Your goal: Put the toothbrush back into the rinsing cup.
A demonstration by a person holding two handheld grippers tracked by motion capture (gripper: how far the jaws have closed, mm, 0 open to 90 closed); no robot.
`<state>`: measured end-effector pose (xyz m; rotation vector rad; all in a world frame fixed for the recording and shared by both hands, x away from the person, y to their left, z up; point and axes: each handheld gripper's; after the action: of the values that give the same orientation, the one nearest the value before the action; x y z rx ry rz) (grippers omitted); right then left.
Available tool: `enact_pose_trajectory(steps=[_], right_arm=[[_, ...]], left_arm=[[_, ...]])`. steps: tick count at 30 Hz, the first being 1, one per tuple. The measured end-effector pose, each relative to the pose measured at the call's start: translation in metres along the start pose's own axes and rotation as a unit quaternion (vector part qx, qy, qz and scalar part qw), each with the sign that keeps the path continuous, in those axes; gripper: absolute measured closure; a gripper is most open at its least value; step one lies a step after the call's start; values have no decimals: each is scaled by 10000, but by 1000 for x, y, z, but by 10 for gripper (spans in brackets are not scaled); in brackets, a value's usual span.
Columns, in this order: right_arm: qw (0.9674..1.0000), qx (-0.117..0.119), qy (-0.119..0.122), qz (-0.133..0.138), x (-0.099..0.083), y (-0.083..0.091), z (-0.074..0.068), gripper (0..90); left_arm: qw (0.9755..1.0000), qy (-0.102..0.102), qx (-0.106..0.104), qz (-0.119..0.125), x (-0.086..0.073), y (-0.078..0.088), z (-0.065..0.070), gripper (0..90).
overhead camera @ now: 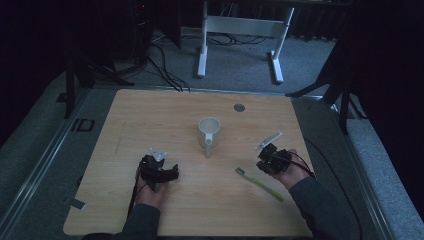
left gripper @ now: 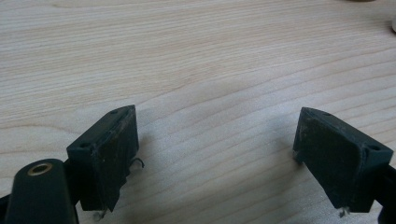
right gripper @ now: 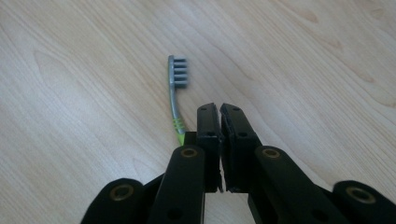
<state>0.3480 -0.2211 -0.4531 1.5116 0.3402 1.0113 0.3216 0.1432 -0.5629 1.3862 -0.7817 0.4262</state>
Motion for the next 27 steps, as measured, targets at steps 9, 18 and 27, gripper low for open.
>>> enact_pose_trajectory(steps=[9, 18, 27], right_arm=[[9997, 12, 119, -216, 5, -3, -2, 858], [9988, 130, 141, -447, 7, -7, 0, 842], [9981, 242, 106, -563, 7, -11, 2, 830]], left_arm=[[10000, 8, 1, 13, 0, 0, 0, 146], [10000, -2, 1, -4, 0, 0, 0, 146], [10000, -5, 1, -1, 0, 0, 0, 146]])
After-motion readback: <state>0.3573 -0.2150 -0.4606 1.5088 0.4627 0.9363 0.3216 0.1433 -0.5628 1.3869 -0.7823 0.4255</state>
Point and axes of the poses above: each handheld gripper's, and its own axes: y roughly backward along the jaws, x roughly out of its top, z roughly to its right, and after that the axes turned 1 degree about -y, right-handed
